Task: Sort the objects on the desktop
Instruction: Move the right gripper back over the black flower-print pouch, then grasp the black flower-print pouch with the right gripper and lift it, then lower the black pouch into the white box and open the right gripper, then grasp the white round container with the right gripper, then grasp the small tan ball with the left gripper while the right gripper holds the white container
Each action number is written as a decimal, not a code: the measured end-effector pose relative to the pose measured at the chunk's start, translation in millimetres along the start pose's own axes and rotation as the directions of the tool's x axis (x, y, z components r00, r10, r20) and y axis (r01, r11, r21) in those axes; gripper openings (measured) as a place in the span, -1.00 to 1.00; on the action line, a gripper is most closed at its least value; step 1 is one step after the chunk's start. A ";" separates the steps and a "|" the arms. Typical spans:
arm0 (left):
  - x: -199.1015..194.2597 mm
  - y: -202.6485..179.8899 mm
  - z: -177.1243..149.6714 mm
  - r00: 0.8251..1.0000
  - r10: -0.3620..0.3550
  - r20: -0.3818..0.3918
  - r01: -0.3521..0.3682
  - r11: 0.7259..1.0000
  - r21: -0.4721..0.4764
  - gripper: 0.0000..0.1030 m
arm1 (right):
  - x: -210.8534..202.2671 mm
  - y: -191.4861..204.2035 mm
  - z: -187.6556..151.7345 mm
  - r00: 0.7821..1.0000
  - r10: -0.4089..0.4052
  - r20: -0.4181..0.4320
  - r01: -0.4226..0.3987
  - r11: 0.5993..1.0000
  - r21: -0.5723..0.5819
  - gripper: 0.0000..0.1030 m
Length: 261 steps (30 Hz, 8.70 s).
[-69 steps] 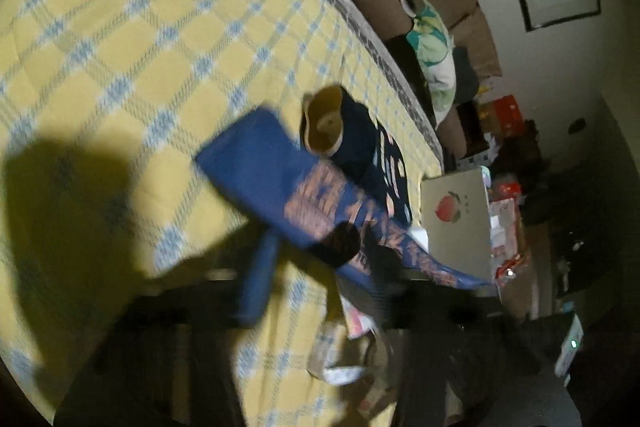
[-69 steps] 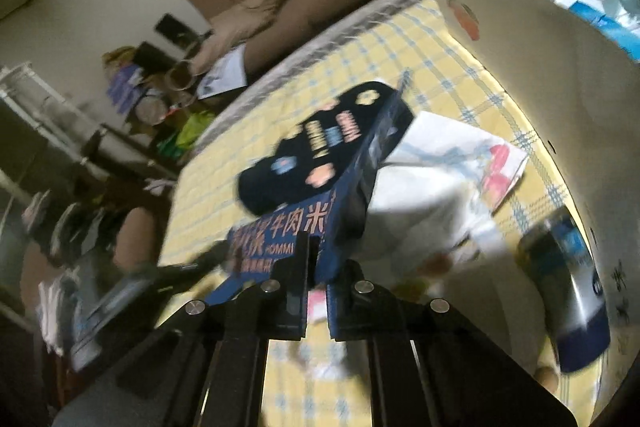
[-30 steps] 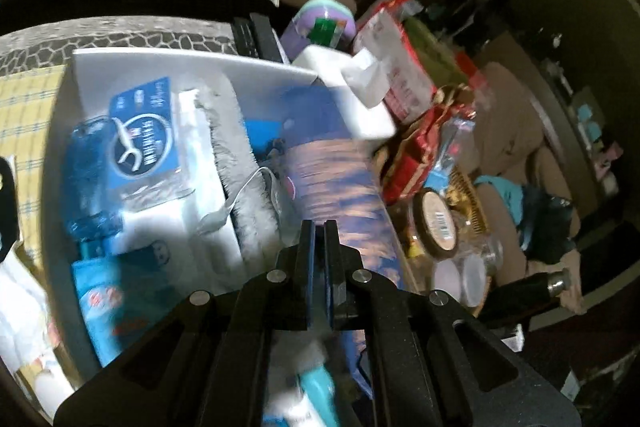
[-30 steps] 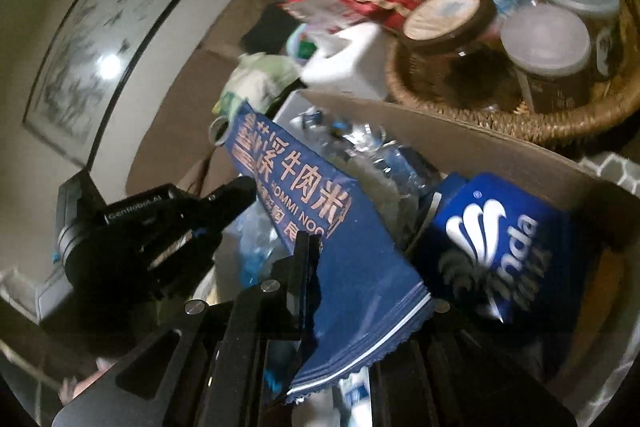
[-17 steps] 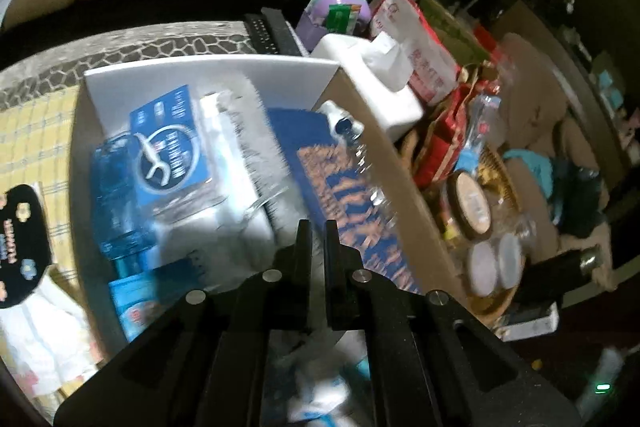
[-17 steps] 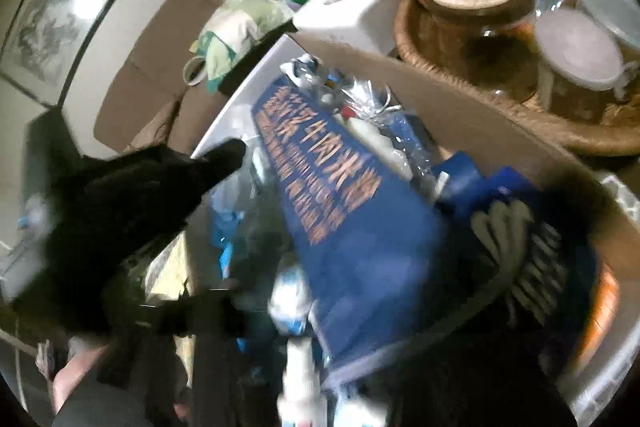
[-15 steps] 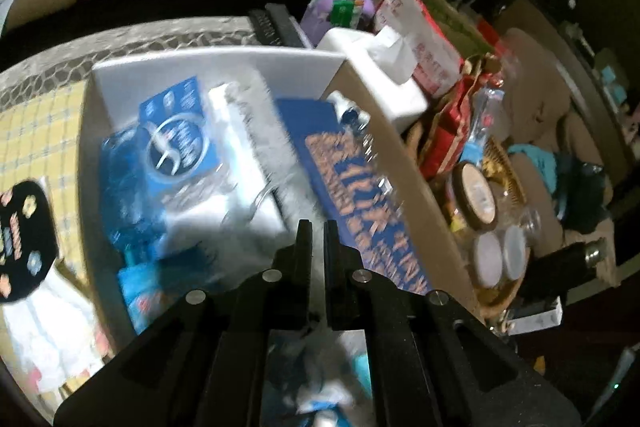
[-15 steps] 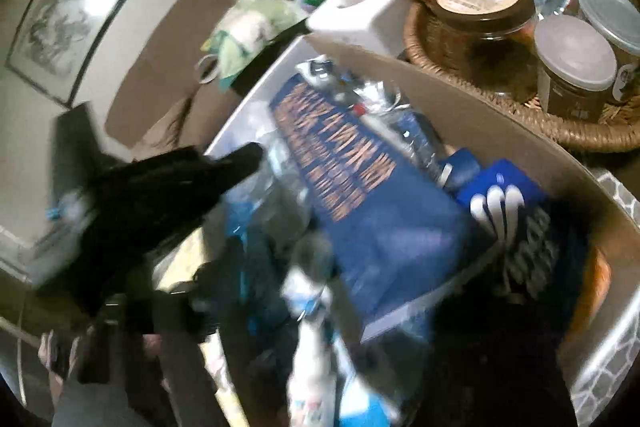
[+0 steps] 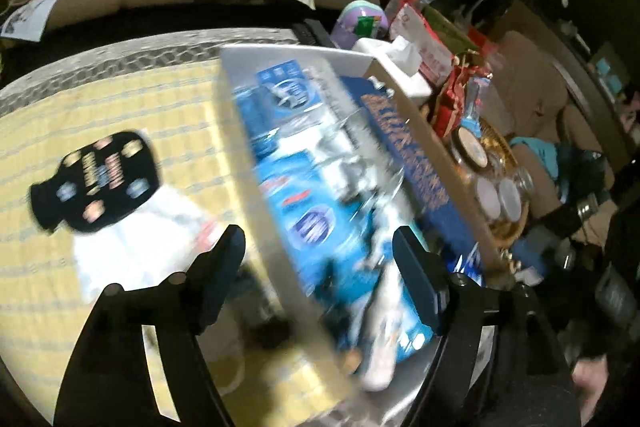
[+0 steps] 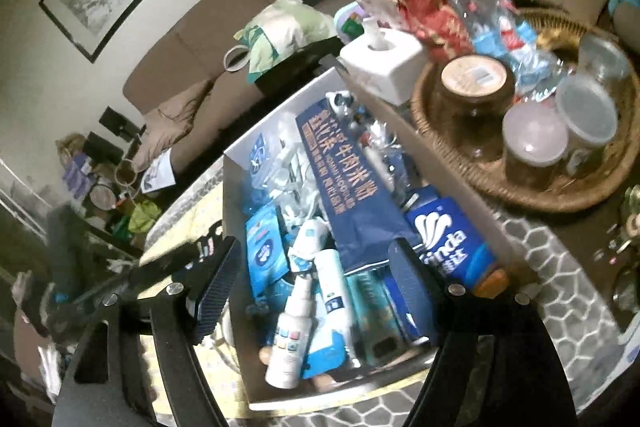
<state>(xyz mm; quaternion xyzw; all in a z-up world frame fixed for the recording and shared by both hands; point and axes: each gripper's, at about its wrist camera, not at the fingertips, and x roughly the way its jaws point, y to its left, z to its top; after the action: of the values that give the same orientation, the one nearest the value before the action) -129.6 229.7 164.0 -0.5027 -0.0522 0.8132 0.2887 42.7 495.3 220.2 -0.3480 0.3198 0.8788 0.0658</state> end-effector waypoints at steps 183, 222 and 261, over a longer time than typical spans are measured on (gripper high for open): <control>-62.9 190.6 -158.4 0.993 0.116 -0.028 -0.118 0.985 -0.125 1.00 | 87.5 163.9 -163.2 0.953 0.100 -0.287 -0.202 0.914 -0.353 0.50; -78.4 259.6 -102.9 0.960 0.241 0.146 -0.201 0.949 -0.243 -0.98 | 142.6 157.0 -157.9 0.973 0.086 -0.215 -0.156 0.930 -0.333 0.06; -116.9 249.1 -121.9 0.988 0.059 0.140 -0.046 0.995 -0.094 -0.01 | 258.7 199.6 -150.0 0.785 -0.371 -0.497 -0.177 0.634 -0.753 0.62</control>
<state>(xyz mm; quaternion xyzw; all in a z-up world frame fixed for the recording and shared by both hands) -91.8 -62.5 103.0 -0.4572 -0.0962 0.8510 0.2397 -133.1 219.4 71.2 -0.6239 -0.1015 0.7613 -0.1449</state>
